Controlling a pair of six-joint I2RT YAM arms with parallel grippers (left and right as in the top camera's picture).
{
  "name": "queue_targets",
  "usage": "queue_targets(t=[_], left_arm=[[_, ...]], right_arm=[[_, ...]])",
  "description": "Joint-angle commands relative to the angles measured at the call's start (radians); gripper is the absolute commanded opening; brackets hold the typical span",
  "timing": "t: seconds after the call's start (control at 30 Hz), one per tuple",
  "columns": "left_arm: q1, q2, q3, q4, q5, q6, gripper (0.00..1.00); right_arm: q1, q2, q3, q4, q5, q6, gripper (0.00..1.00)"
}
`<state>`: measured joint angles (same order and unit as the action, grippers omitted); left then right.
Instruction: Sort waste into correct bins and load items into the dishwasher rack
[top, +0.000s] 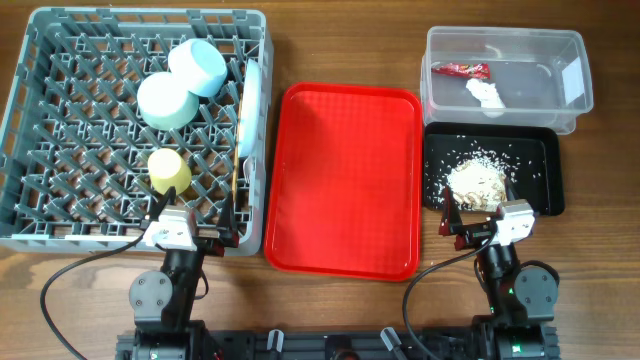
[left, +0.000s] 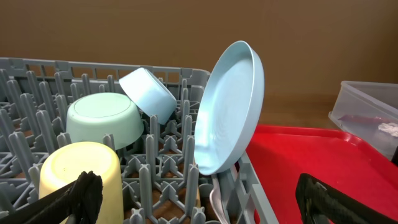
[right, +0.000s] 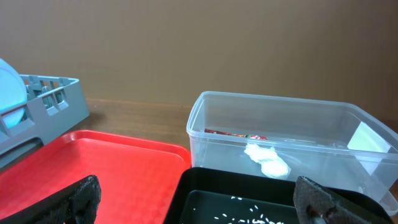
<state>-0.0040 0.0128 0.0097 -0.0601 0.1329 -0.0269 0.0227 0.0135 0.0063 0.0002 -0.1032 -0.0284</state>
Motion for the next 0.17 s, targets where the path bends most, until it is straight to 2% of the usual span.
queue_targets(t=[0.0,0.13], left_arm=[[0.008,-0.006,-0.004,-0.004,0.023,0.019,1.0],[0.008,-0.006,-0.004,-0.004,0.023,0.019,1.0]], right_arm=[[-0.002,-0.009,-0.001,0.005,-0.001,-0.01,1.0],[-0.002,-0.009,-0.001,0.005,-0.001,-0.01,1.0]])
